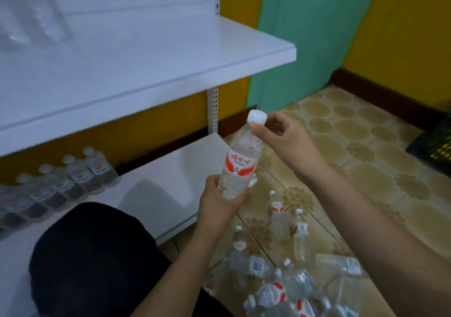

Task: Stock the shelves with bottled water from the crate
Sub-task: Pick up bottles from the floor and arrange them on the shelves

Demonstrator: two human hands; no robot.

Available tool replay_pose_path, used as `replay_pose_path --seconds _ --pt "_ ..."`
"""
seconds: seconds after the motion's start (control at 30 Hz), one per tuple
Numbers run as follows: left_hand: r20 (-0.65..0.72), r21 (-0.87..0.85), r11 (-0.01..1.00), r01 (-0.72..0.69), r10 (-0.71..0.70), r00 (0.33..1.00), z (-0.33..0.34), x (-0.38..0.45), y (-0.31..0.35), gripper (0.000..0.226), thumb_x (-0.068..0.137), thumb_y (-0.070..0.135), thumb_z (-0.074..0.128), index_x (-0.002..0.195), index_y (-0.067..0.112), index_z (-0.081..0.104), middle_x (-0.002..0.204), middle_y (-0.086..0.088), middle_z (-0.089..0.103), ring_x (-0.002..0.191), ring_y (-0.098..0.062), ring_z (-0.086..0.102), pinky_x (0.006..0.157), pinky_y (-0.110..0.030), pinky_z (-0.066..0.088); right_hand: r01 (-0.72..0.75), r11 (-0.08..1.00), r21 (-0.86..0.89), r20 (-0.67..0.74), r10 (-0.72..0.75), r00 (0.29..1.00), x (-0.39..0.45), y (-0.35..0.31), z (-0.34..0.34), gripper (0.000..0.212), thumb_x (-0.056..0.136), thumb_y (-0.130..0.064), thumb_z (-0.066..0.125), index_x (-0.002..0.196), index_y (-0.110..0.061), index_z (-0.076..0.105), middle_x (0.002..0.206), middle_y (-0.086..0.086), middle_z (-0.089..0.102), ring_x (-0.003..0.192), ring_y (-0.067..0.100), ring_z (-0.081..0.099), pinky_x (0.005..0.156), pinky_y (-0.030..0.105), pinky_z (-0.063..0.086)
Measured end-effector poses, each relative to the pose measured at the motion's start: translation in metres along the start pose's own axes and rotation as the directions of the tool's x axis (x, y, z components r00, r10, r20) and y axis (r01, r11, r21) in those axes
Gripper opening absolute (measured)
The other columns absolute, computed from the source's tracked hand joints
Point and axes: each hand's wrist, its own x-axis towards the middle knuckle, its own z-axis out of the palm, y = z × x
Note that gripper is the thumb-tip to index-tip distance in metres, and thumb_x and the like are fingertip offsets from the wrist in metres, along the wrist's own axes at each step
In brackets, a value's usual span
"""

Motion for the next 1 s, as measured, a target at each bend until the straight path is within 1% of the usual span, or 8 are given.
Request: replay_pose_path --seconds 0.1,0.2,0.3,0.4,0.57,0.73,0.87,1.0 --pt "-0.161 0.005 0.995 -0.104 0.103 0.981 -0.045 -0.011 0.038 0.054 0.07 0.05 0.081 0.112 0.036 0.049 0.096 0.021 0.062 0.081 0.007 0.061 0.059 -0.005 0.045 0.122 0.991 0.049 0.09 -0.126 0.988 0.006 -0.051 0.018 0.04 0.084 -0.04 0.072 0.117 -0.024 0.056 0.113 -0.009 0.068 0.102 0.005 0.065 0.086 0.031 0.055" --pt "-0.315 0.063 0.98 -0.191 0.201 0.927 -0.09 -0.024 0.078 0.053 0.069 0.056 0.079 0.109 0.039 0.049 0.094 0.022 0.061 0.08 0.008 0.061 0.06 -0.006 0.044 0.23 0.971 0.07 0.146 -0.238 0.96 0.008 -0.107 0.038 0.057 0.083 -0.04 0.074 0.131 -0.03 0.045 0.124 -0.012 0.063 0.107 0.006 0.065 0.088 0.034 0.057" --pt "-0.428 0.1 0.966 -0.239 0.259 0.866 -0.136 -0.043 0.111 0.055 0.067 0.062 0.076 0.109 0.04 0.048 0.095 0.024 0.06 0.085 0.004 0.062 0.063 -0.01 0.047 0.36 0.93 0.077 0.188 -0.368 0.911 0.005 -0.167 0.06 0.064 0.084 -0.037 0.073 0.137 -0.037 0.036 0.127 -0.015 0.061 0.106 0.004 0.066 0.085 0.027 0.057" --pt "-0.563 0.125 0.958 -0.259 0.283 0.776 -0.18 -0.059 0.132 0.058 0.061 0.067 0.076 0.104 0.036 0.052 0.095 0.018 0.066 0.085 0.001 0.064 0.069 -0.019 0.053 0.436 0.897 0.077 0.249 -0.441 0.862 0.003 -0.218 0.082 0.063 0.082 -0.045 0.071 0.136 -0.041 0.037 0.119 -0.021 0.063 0.098 -0.002 0.067 0.081 0.024 0.055" --pt "-0.733 0.106 0.974 -0.201 0.213 0.646 -0.266 -0.078 0.136 0.064 0.055 0.073 0.074 0.104 0.039 0.05 0.098 0.018 0.064 0.089 -0.003 0.063 0.076 -0.025 0.055 0.475 0.873 0.111 0.416 -0.475 0.776 0.001 -0.285 0.155 0.064 0.072 -0.056 0.074 0.124 -0.055 0.037 0.108 -0.019 0.065 0.09 0.006 0.069 0.085 0.038 0.057" --pt "-0.834 0.136 0.98 -0.146 0.193 0.517 -0.362 -0.095 0.108 0.066 0.059 0.072 0.07 0.112 0.038 0.051 0.105 0.017 0.06 0.095 -0.004 0.06 0.082 -0.025 0.053 0.508 0.835 0.212 0.514 -0.538 0.668 -0.01 -0.332 0.264 0.056 0.077 -0.037 0.077 0.119 -0.044 0.041 0.095 -0.016 0.067 0.08 0.01 0.071 0.075 0.042 0.061" --pt "-0.904 0.162 0.985 -0.067 0.175 0.391 -0.439 -0.103 0.072 0.064 0.061 0.071 0.071 0.111 0.037 0.052 0.106 0.014 0.058 0.097 -0.005 0.059 0.082 -0.02 0.048 0.484 0.832 0.272 0.596 -0.541 0.594 -0.013 -0.359 0.36 0.057 0.081 -0.034 0.076 0.126 -0.04 0.042 0.106 -0.012 0.068 0.091 0.013 0.07 0.079 0.042 0.061" --pt "-0.918 0.181 0.982 0.051 0.15 0.366 -0.514 -0.108 0.048 0.067 0.07 0.065 0.071 0.122 0.035 0.045 0.117 0.012 0.054 0.107 -0.008 0.055 0.086 -0.019 0.044 0.501 0.813 0.296 0.626 -0.561 0.541 -0.009 -0.389 0.448 0.069 0.083 -0.036 0.074 0.139 -0.036 0.034 0.123 -0.005 0.062 0.097 0.017 0.067 0.077 0.038 0.061"
